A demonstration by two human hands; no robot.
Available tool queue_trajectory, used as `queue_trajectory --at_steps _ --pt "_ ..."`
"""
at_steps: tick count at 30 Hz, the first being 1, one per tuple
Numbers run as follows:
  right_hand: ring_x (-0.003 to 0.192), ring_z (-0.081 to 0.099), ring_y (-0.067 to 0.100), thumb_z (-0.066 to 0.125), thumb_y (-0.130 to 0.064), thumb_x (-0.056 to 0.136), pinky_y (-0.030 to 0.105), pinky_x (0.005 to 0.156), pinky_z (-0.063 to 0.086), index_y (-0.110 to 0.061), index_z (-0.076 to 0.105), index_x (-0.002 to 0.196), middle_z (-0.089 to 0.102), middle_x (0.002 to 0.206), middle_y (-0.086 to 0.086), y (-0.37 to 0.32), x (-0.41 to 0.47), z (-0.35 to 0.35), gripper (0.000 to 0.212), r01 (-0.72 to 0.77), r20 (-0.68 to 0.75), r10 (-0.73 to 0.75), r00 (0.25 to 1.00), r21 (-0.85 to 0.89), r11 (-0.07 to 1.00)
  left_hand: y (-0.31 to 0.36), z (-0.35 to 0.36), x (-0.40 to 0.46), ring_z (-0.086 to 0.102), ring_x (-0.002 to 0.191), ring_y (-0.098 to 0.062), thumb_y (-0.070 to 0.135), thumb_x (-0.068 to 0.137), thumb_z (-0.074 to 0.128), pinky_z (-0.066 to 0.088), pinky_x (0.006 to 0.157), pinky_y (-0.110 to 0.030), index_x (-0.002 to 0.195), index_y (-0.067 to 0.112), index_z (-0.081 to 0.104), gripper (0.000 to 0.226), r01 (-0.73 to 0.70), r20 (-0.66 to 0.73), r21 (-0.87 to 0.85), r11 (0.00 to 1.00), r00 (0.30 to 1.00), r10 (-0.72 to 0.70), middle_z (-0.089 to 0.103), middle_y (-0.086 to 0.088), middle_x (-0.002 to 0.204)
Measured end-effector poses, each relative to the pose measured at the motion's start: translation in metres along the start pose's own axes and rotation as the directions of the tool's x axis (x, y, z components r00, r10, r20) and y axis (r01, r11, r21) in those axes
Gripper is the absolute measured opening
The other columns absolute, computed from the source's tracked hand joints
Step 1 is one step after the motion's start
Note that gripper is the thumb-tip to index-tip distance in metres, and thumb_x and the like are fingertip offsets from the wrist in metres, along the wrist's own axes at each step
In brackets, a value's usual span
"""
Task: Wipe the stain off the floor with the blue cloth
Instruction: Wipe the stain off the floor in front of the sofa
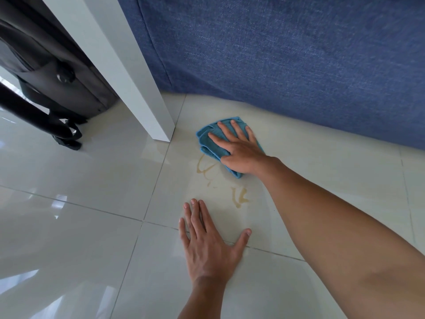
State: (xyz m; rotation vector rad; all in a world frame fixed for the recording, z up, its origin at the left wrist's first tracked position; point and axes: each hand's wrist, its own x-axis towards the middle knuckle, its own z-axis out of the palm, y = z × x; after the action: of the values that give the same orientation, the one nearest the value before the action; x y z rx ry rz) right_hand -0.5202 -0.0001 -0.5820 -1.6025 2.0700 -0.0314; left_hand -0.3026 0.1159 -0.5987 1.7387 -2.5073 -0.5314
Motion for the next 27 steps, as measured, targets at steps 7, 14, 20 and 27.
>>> queue_trajectory --at_steps 7,14,20,27 --pt "0.154 -0.018 0.014 0.044 -0.017 0.089 0.048 0.122 -0.015 -0.053 0.017 0.155 -0.007 0.169 -0.015 -0.016 0.005 0.002 0.08 0.091 -0.008 -0.091 0.996 0.029 0.995 0.0 0.0 0.0 -0.003 0.155 -0.023 0.091 0.072 0.04 0.007 0.122 -0.045 0.156 0.001 0.018 0.125 -0.004 -0.007 0.005 1.0 1.0 0.004 0.018 -0.014 0.165" --pt "0.155 -0.011 0.012 0.048 -0.002 0.084 0.044 0.122 -0.017 -0.054 0.037 0.148 0.005 0.169 -0.015 -0.029 0.003 0.006 0.083 0.172 -0.021 -0.171 0.985 0.11 0.979 -0.002 0.001 0.001 -0.006 0.155 -0.023 0.092 0.072 0.038 0.007 0.123 -0.047 0.157 0.001 0.015 0.127 0.003 0.006 0.015 1.0 1.0 -0.003 0.014 -0.014 0.166" --pt "0.155 -0.006 0.011 0.049 0.003 0.083 0.044 0.122 -0.016 -0.052 0.049 0.141 0.013 0.168 -0.014 -0.031 -0.006 0.014 0.08 0.213 -0.049 -0.208 0.977 0.154 0.965 -0.002 0.001 0.001 -0.006 0.155 -0.023 0.091 0.072 0.039 0.008 0.123 -0.048 0.157 0.001 0.013 0.127 0.004 0.008 0.015 1.0 1.0 -0.005 0.013 -0.014 0.166" --pt "0.155 -0.003 0.008 0.048 0.006 0.082 0.043 0.124 -0.013 -0.049 0.057 0.135 0.016 0.167 -0.016 -0.023 -0.025 0.018 0.077 0.226 -0.019 -0.227 0.974 0.2 0.953 -0.001 -0.001 0.001 -0.009 0.154 -0.022 0.092 0.072 0.036 0.005 0.124 -0.047 0.157 0.002 0.009 0.127 0.016 0.011 0.023 1.0 1.0 -0.017 0.011 -0.013 0.167"
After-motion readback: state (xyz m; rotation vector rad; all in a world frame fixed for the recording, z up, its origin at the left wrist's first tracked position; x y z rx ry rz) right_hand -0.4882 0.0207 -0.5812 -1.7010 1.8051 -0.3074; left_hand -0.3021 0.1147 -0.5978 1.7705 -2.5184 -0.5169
